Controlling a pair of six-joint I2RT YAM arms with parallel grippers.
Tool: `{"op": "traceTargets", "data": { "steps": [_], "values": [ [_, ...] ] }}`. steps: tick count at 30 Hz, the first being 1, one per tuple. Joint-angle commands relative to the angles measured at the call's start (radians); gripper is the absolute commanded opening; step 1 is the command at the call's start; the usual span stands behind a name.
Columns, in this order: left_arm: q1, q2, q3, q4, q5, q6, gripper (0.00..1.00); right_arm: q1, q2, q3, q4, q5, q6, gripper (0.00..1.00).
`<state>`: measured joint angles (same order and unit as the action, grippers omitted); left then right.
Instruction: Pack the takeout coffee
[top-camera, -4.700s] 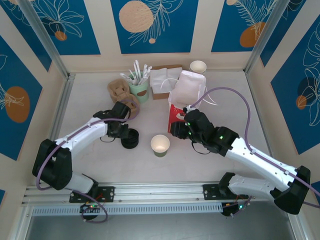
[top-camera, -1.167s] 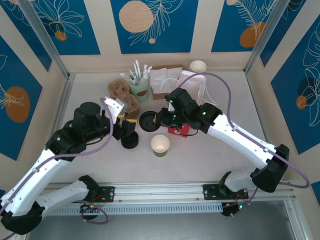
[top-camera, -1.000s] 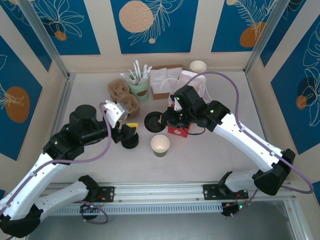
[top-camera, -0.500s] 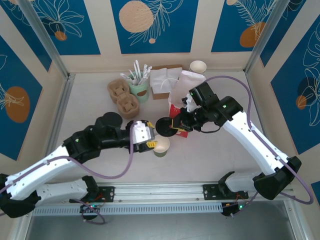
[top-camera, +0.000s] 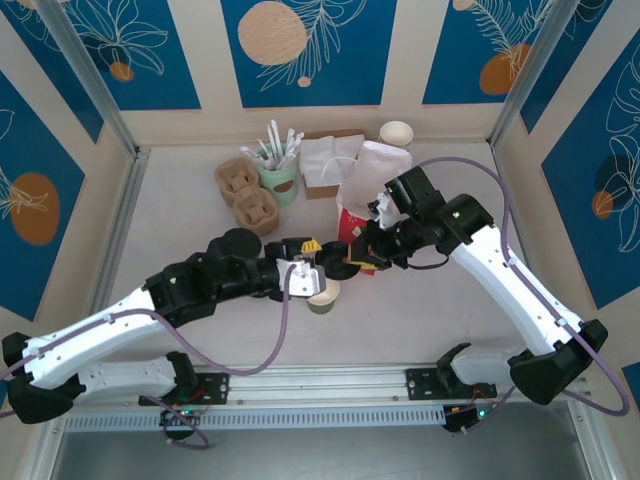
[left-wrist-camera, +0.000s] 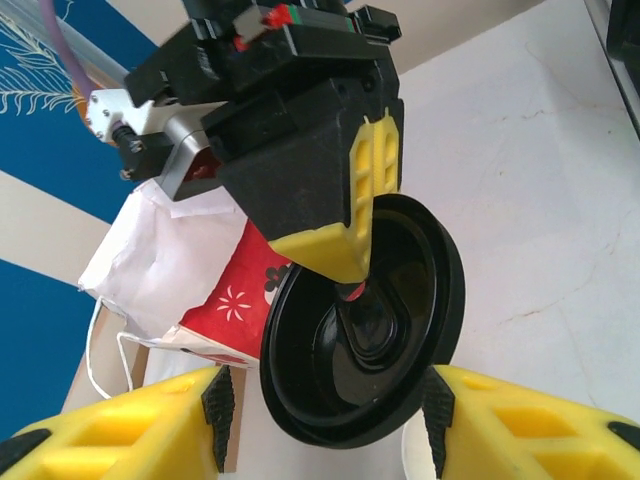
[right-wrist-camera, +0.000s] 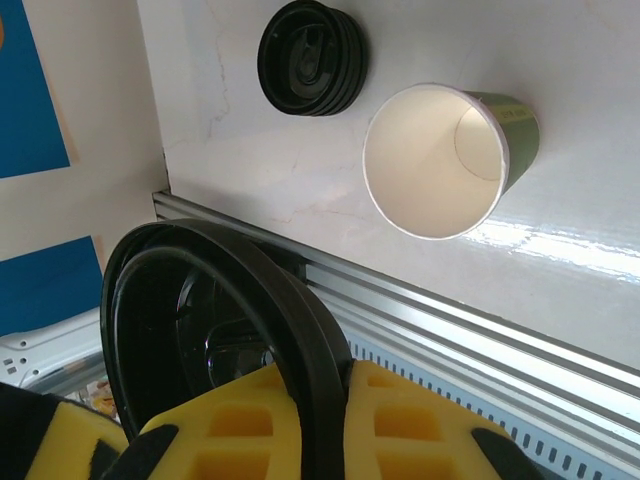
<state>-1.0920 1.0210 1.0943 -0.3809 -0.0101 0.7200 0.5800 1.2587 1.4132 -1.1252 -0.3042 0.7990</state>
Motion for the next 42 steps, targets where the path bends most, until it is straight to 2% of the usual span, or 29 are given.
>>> {"op": "traceTargets", "data": {
  "steps": [1,11,15,23,29,42],
  "values": [
    [-0.014,0.014,0.015,-0.025,0.004,0.070,0.55,-0.005,-0.016,-0.009,-0.036,-0.042,-0.016,0.05],
    [-0.014,0.024,0.005,-0.047,0.000,0.110,0.54,-0.005,-0.024,-0.021,-0.033,-0.055,-0.011,0.05],
    [-0.015,0.037,0.014,-0.041,-0.036,0.111,0.50,-0.006,-0.026,-0.027,-0.035,-0.063,-0.008,0.05],
    [-0.016,0.049,0.013,-0.035,-0.027,0.117,0.47,-0.005,-0.037,-0.043,-0.027,-0.074,0.003,0.05],
    [-0.017,0.058,0.014,-0.022,-0.034,0.113,0.39,-0.005,-0.041,-0.050,-0.022,-0.086,0.007,0.05],
    [-0.042,0.083,0.005,0.012,-0.032,0.129,0.33,-0.003,-0.043,-0.068,-0.008,-0.127,0.021,0.05]
  ]
}}
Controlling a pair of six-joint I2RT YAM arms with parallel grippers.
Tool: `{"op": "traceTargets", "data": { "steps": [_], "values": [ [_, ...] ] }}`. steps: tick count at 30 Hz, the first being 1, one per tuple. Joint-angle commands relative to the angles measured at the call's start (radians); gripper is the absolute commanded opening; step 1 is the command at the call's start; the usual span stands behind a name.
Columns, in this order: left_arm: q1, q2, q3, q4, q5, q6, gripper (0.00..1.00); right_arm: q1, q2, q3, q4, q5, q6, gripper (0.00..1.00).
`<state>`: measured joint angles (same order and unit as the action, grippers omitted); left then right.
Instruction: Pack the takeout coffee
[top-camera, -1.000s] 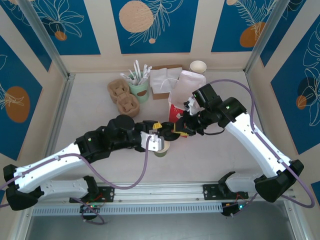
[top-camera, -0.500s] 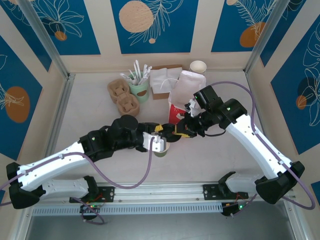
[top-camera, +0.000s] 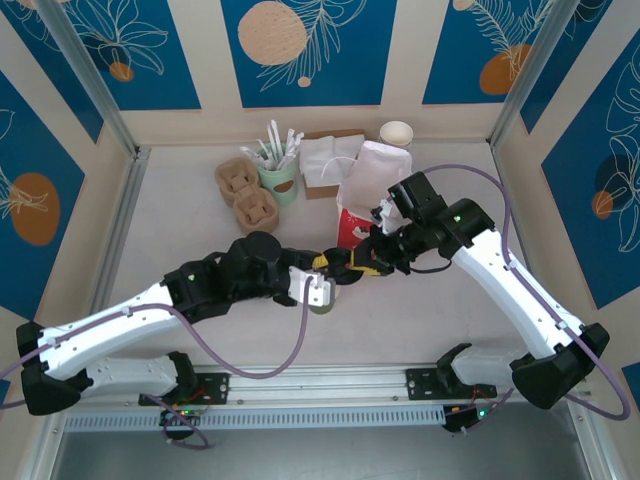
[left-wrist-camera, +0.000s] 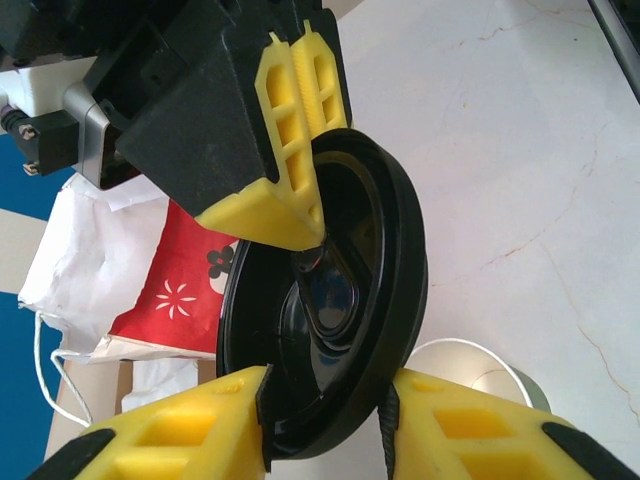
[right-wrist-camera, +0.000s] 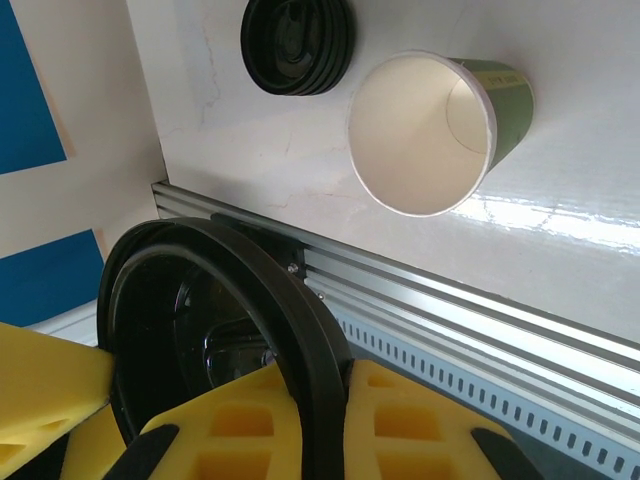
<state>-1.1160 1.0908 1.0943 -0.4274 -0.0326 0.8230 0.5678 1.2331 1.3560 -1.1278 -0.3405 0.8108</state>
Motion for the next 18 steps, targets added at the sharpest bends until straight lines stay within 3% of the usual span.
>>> {"op": "traceTargets", "data": {
  "steps": [1,6,12,18],
  "values": [
    [-0.021,0.015,0.006,0.059,-0.020,0.029,0.31,0.009,-0.017,-0.011,-0.004,-0.093,0.010,0.05],
    [-0.027,0.023,0.005,0.068,-0.049,0.038,0.22,0.009,-0.016,-0.012,-0.004,-0.103,0.010,0.06],
    [-0.027,-0.004,-0.014,0.102,-0.054,0.015,0.12,0.008,-0.030,-0.012,0.006,-0.099,0.008,0.18],
    [-0.025,-0.031,-0.033,0.111,-0.041,-0.041,0.11,-0.004,-0.073,-0.034,0.057,-0.087,0.007,0.33]
  ]
}}
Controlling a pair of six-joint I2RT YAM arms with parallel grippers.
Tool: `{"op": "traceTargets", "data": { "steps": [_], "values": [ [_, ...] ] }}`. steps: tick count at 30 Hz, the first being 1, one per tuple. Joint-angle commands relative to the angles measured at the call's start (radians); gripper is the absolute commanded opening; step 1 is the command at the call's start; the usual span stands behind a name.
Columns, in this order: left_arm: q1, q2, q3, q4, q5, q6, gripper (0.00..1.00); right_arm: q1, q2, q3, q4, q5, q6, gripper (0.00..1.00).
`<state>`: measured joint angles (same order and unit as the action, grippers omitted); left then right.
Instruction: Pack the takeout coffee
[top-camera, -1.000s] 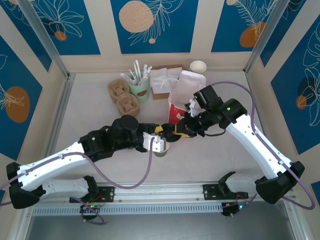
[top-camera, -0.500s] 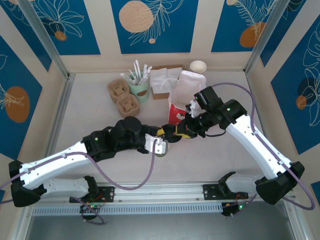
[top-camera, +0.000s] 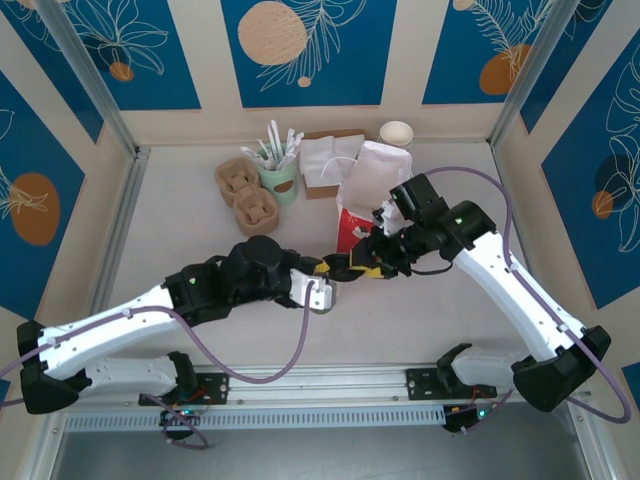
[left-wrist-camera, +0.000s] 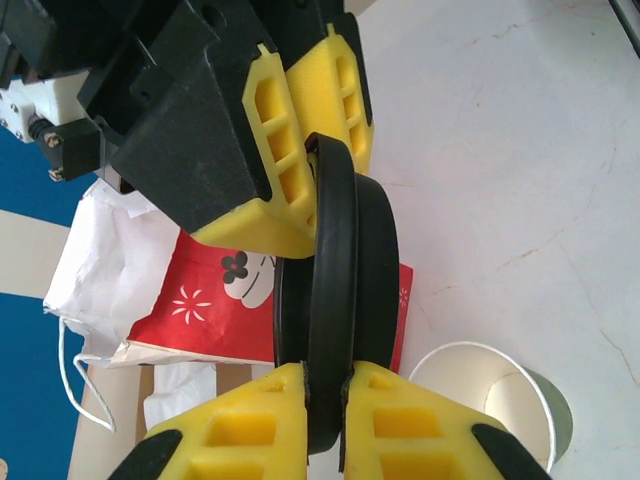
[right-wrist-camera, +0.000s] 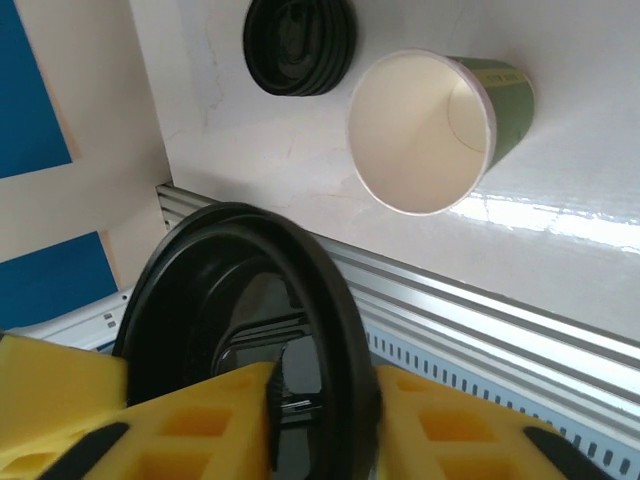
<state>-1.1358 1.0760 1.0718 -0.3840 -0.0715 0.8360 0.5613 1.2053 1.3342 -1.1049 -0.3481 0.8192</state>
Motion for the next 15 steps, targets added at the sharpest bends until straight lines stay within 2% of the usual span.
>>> {"op": "traceTargets", "data": {
  "steps": [1,8,12,15],
  "values": [
    [-0.005,-0.021,-0.015,0.072,-0.004,-0.066,0.11,0.000,-0.056,-0.016,0.048,-0.081,0.001,0.36],
    [0.003,-0.044,-0.025,0.072,-0.008,-0.148,0.11,-0.029,-0.112,-0.017,0.070,-0.026,-0.010,0.50],
    [0.031,-0.056,-0.014,0.048,0.015,-0.244,0.11,-0.058,-0.161,-0.030,0.095,0.015,-0.022,0.53],
    [0.075,-0.050,0.024,-0.004,0.032,-0.345,0.10,-0.090,-0.217,-0.065,0.161,0.000,-0.025,0.53]
  ]
}}
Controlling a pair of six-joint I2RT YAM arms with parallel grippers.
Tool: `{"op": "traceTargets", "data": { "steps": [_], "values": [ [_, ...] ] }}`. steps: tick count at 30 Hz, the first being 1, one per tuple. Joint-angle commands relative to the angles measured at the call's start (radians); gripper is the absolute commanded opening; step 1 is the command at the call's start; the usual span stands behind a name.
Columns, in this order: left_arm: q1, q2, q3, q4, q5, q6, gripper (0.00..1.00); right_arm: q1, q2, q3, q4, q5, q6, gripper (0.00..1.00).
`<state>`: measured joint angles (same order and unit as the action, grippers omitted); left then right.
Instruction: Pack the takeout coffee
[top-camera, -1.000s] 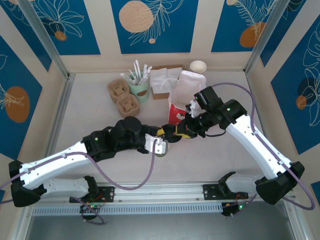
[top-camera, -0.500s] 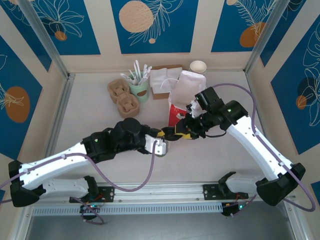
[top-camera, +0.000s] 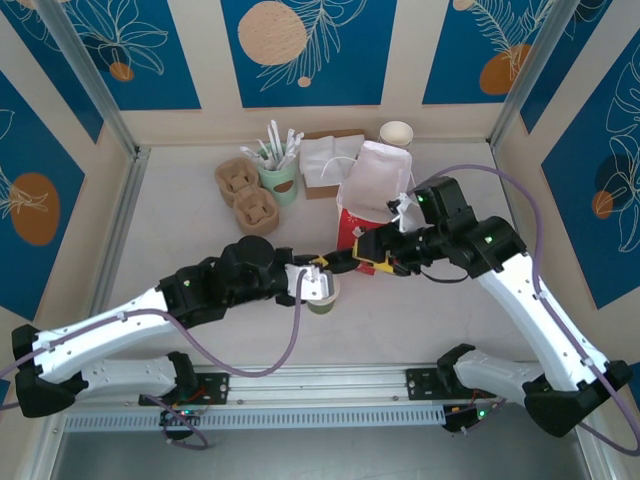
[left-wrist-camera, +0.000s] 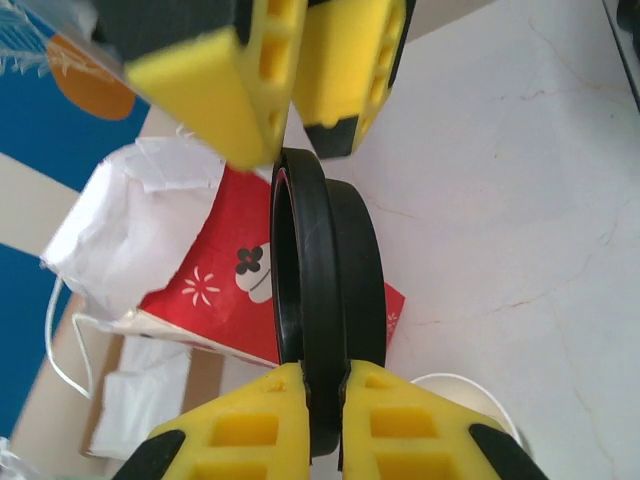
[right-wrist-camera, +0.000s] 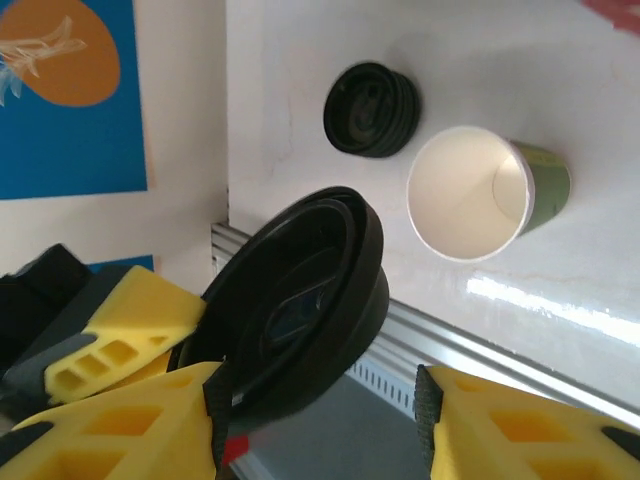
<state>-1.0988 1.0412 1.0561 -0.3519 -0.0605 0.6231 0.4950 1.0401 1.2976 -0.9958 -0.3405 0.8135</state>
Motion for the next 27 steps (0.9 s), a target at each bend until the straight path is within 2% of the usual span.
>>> {"op": "traceTargets", "data": {
  "steps": [1,6,10,19,27],
  "values": [
    [0.055,-0.015,0.050,-0.051,0.034,-0.161,0.10,-0.029,-0.073,-0.040,0.071,-0.002,-0.022,0.53],
    [0.138,-0.038,0.039,-0.064,0.126,-0.309,0.10,-0.034,-0.173,-0.108,0.153,0.049,-0.068,0.53],
    [0.193,-0.066,0.015,-0.061,0.178,-0.434,0.10,-0.030,-0.230,-0.207,0.275,0.017,-0.048,0.53],
    [0.284,-0.100,-0.030,-0.087,0.296,-0.659,0.09,-0.001,-0.246,-0.347,0.369,-0.008,-0.002,0.53],
    [0.359,-0.068,-0.037,-0.129,0.433,-0.836,0.09,0.025,-0.267,-0.472,0.465,-0.032,0.058,0.53]
  ]
}}
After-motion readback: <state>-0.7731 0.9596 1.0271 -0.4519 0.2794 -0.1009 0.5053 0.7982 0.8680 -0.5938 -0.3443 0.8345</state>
